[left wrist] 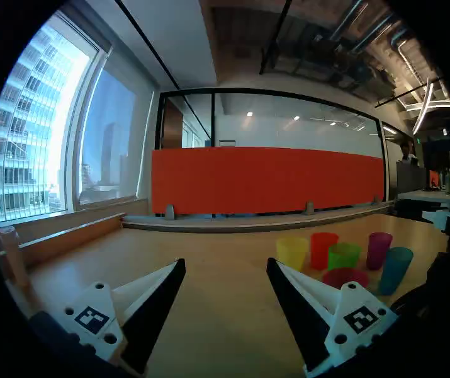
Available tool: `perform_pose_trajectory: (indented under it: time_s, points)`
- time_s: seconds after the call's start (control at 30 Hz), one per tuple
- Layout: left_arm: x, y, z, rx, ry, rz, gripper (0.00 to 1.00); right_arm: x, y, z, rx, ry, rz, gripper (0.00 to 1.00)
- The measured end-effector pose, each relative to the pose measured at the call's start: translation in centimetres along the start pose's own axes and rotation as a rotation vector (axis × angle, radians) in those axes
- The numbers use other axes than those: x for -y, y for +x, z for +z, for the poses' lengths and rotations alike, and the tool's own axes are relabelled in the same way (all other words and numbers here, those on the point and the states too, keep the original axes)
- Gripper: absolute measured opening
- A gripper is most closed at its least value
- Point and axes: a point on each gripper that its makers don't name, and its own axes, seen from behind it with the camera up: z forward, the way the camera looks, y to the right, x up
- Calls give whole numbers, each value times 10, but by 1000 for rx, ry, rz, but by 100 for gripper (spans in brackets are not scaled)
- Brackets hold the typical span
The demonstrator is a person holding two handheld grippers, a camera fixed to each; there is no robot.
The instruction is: Pour water
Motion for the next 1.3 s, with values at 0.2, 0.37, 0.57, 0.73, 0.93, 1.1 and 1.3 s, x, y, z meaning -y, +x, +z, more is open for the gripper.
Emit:
perform_pose_trajectory:
  time_s: [0.2,0.37,0.57,0.73,0.93,1.1,1.3]
  points:
    - [-1,-1,-1,1,-2,-2,96,2,0,-1,2,2,2,100]
    - [0,-5,-2,33,-2,-6,96,3,6,-1,13,6,11,100]
    - [4,12,-1,41,2,5,96,6,28,-1,16,27,-5,100]
    - [2,38,2,39,-7,32,96,14,44,0,39,66,-17,100]
    - [-6,73,9,42,-37,59,96,26,68,0,72,127,-30,100]
    - [-17,105,15,35,-78,46,96,32,93,2,77,151,-56,100]
    - [-25,141,20,30,-121,15,96,36,125,6,72,174,-87,100]
